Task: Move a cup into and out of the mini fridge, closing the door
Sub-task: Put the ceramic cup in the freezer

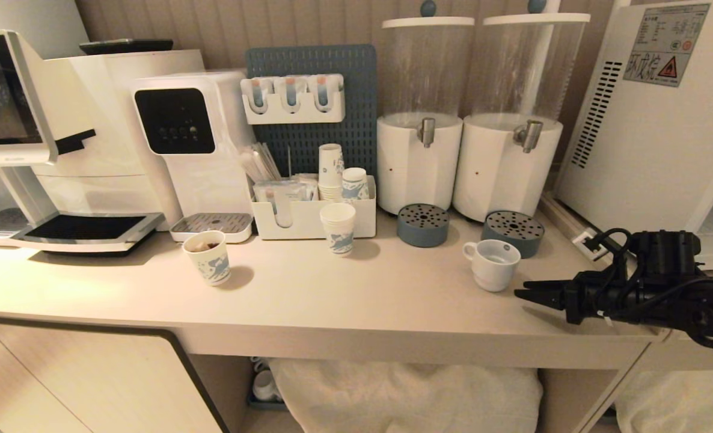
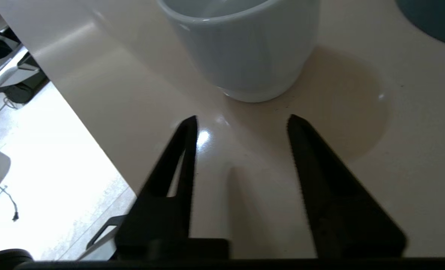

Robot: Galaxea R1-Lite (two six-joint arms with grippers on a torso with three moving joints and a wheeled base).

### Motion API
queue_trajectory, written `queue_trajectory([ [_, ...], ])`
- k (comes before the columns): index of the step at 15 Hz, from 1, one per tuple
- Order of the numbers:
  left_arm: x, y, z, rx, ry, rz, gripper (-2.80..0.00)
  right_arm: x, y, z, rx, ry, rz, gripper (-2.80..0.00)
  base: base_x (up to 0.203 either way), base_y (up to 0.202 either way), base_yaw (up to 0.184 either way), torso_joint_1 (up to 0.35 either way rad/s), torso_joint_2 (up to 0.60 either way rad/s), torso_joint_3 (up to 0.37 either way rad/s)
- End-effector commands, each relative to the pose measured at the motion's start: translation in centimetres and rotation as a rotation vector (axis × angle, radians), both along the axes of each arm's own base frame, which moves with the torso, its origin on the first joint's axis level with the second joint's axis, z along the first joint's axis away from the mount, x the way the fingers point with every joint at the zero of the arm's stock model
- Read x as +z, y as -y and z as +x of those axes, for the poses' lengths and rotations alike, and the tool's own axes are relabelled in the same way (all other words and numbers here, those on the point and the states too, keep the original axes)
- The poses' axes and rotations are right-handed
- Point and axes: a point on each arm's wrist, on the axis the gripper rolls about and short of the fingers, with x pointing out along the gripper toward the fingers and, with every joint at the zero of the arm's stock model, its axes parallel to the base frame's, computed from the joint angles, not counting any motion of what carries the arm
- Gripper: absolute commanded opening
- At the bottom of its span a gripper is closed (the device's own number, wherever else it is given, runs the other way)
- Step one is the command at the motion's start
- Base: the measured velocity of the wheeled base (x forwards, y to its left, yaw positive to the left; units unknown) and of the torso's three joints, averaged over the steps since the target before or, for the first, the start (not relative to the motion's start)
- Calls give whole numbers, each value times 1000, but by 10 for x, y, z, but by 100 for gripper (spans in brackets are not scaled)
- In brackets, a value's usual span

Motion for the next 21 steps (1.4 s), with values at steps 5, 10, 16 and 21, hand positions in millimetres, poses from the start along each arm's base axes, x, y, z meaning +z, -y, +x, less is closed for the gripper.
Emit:
queue_trajectory([
  [5,-11,0,3,1,-36,-2,-280,15,-1,-6,9,35,8,0,0,0,0,0,0,0],
  [10,-11,0,3,1,-36,-1,-280,11,-16,0,41,29,7,0,0,0,0,0,0,0],
  [16,-11,0,3,1,-36,-1,-280,23,-37,15,34,138,-52,0,0,0,0,0,0,0],
  [21,-11,0,3,1,-36,-1,-280,8,-36,28,31,127,-54,0,0,0,0,0,0,0],
])
